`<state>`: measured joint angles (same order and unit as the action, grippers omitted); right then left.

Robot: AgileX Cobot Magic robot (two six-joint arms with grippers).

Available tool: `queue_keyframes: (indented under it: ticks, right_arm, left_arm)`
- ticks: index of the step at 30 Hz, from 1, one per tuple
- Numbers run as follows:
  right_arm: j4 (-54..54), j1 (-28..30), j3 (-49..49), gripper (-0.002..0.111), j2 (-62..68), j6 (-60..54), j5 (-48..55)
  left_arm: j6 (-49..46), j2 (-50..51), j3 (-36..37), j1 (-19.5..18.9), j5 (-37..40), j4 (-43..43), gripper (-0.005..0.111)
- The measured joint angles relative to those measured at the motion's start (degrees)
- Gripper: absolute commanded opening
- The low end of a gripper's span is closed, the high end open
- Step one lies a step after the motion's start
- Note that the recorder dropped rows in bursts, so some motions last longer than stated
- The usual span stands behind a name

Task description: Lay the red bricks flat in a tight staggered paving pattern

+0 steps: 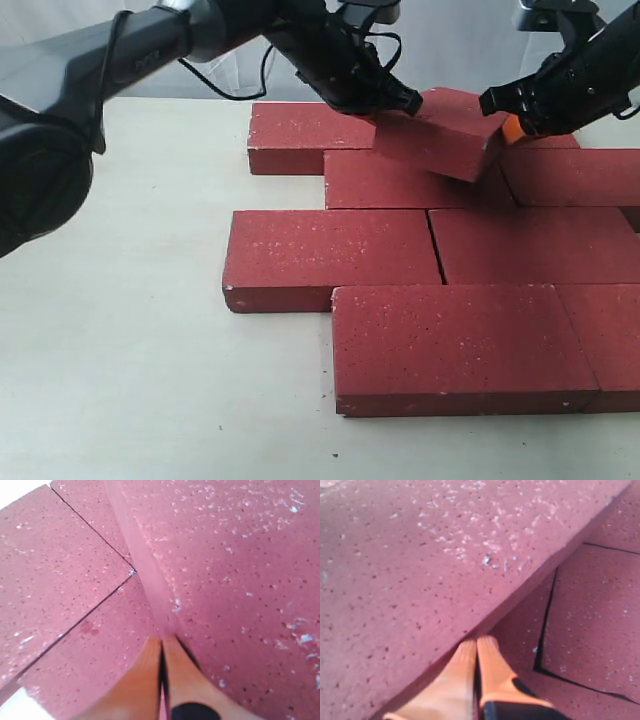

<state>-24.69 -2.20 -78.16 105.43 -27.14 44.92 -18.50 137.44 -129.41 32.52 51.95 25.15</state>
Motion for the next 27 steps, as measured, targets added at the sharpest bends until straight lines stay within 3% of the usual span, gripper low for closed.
queue_keyframes:
  ticks: [5, 9, 13, 15, 17, 23, 27]
  right_arm:
    - [1.7, -4.94, 0.0, -0.001, -1.95, 0.86, 1.75]
    - [2.6, -11.23, 0.0, -0.001, -2.35, 3.67, 2.08]
    - [2.73, -19.73, 0.0, -0.001, -2.35, 6.89, 0.1]
    - [1.0, -25.81, 0.0, -0.001, -1.84, 7.65, -2.98]
    - [-1.56, -30.16, 0.0, -0.001, -0.73, 7.76, -7.04]
    - [-5.71, -40.64, 0.0, -0.001, 3.32, 7.87, -17.57]
    - [-6.35, -42.2, 0.0, -0.001, 4.11, 7.87, -17.8]
  left_arm:
    - [2.72, -4.96, 1.92, -0.33, 3.77, -7.79, 0.0]
    - [4.56, -12.67, 10.84, -1.66, 4.36, -13.39, 0.0]
    - [4.78, -22.46, 29.37, -6.92, -0.32, -14.86, 0.0]
    - [4.78, -29.23, 41.41, -11.33, -4.4, -14.96, 0.0]
    - [4.51, -35.13, 49.0, -15.23, -7.03, -14.96, 0.0]
    - [4.23, -46.21, 67.04, -25.36, -14.47, -14.96, 0.0]
    - [4.85, -48.97, 72.1, -28.71, -16.96, -14.17, 0.0]
